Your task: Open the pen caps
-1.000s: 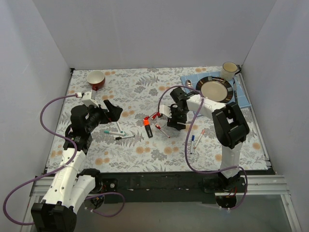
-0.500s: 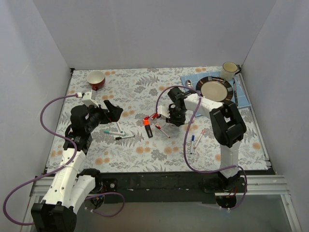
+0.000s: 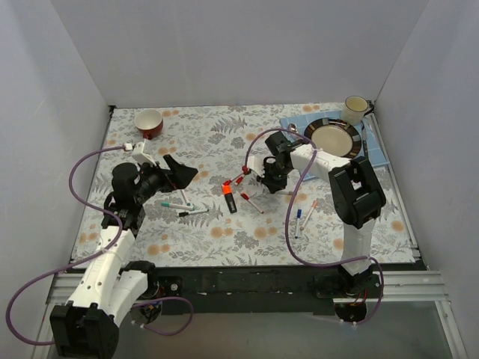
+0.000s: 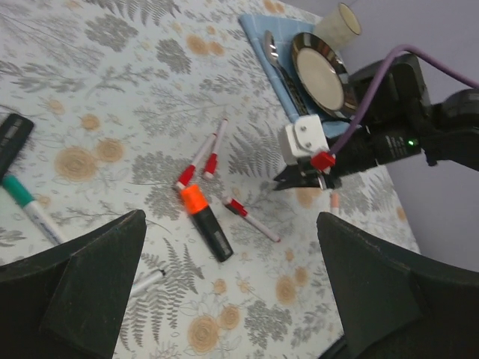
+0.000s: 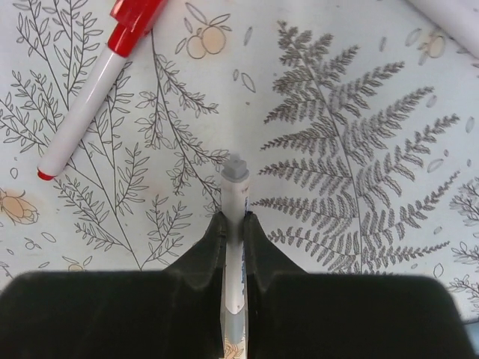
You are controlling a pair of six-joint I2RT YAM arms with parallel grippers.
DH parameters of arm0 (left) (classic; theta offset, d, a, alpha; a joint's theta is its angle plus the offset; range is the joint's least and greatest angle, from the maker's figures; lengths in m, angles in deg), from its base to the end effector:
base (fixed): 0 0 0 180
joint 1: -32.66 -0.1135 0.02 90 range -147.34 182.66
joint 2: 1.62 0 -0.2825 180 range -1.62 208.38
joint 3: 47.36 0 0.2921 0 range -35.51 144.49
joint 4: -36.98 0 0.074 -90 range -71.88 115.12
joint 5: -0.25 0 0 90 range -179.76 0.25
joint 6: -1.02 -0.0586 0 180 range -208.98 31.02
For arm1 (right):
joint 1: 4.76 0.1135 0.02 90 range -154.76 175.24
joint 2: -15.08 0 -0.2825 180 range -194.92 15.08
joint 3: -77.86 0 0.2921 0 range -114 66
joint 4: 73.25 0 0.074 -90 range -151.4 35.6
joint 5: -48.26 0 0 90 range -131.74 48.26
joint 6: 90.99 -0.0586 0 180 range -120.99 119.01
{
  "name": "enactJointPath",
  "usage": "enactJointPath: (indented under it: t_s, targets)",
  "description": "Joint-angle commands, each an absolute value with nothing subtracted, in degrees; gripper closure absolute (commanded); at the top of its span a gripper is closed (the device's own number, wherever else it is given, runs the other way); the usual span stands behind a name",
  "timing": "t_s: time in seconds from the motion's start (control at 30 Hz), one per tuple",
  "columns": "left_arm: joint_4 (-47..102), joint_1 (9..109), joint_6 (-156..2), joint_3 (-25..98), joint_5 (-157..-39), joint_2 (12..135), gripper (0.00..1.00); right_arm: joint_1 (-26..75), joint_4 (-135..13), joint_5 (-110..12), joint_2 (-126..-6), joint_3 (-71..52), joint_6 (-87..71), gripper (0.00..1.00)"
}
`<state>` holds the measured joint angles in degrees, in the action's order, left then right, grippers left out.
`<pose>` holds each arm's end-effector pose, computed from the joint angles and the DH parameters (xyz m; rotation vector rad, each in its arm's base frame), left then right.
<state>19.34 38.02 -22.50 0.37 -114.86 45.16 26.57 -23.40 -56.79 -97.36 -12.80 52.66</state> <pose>0.2369 -0.0472 0.2877 -0.7349 1.8996 -1.2397 0.3681 0.2419 0.1423 -1.9113 1.9991 0.2718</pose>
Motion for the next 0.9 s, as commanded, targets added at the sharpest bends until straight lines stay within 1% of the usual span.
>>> enactJointPath:
  t_s: [0.0, 0.07, 0.13, 0.2, 0.27, 0.3, 0.33, 0.4, 0.43, 0.5, 0.53, 0.63, 0.67, 0.7, 0.77, 0.87]
  targets:
    - [29.2, 37.9, -13.9, -3.1, -127.4, 47.5, 0.02, 22.4, -28.8, -67.5, -90.8, -11.7, 43.8, 0.99]
    - [35.5, 38.0, -8.7, -5.6, -132.6, 50.1, 0.02, 20.8, -32.5, -70.8, -87.2, -10.8, 38.1, 0.99]
    - [37.5, 40.1, -7.2, -6.0, -133.4, 53.0, 0.02, 18.2, -35.4, -76.3, -85.0, -8.3, 34.3, 0.99]
    - [39.7, 43.4, -5.9, -6.8, -129.9, 54.0, 0.02, 15.7, -39.3, -81.3, -82.1, -6.4, 28.5, 0.99]
    - [42.3, 50.2, -5.2, -7.2, -124.7, 55.6, 0.02, 13.8, -42.6, -85.4, -79.4, -3.1, 23.6, 0.99]
    - [43.3, 52.3, -4.0, -7.2, -123.2, 56.3, 0.02, 11.9, -46.5, -89.5, -78.6, -1.8, 21.2, 0.99]
    - [44.4, 56.0, -3.2, -7.3, -121.9, 57.3, 0.02, 11.0, -49.4, -91.5, -77.7, 0.0, 15.4, 0.99]
    - [49.5, 59.1, -1.9, -7.7, -118.5, 60.3, 0.02, 8.3, -55.8, -97.3, -75.1, 5.8, 8.6, 0.99]
    - [51.4, 61.5, -0.9, -7.8, -117.2, 61.5, 0.02, 7.4, -65.1, -98.9, -74.1, 7.9, 0.9, 0.99]
    - [56.7, 64.1, -0.7, -7.1, -114.6, 65.4, 0.02, 5.1, -75.5, -103.1, -71.8, 15.3, -8.8, 0.99]
    - [58.0, 66.0, -0.8, -6.5, -113.8, 67.1, 0.02, 4.5, -86.9, -103.9, -71.0, 17.6, -19.3, 0.99]
    - [63.5, 69.5, -1.4, -3.5, -113.7, 75.3, 0.02, 2.2, -102.0, -104.9, -68.6, 26.1, -31.7, 0.99]
    - [65.6, 70.3, -1.0, -2.5, -113.6, 77.3, 0.02, 1.7, -110.2, -104.7, -67.8, 27.6, -37.9, 0.99]
    - [66.5, 71.1, -0.9, -1.5, -113.7, 81.0, 0.02, 0.9, -113.1, -104.1, -67.5, 30.1, -41.0, 0.99]
    - [68.7, 73.0, -0.8, 1.0, -113.7, 83.8, 0.02, 0.2, -121.1, -103.1, -66.6, 32.1, -47.7, 0.99]
    - [70.2, 75.1, -1.3, 3.6, -111.5, 87.8, 0.02, -0.5, -122.0, -99.1, -65.3, 35.1, -51.2, 0.99]
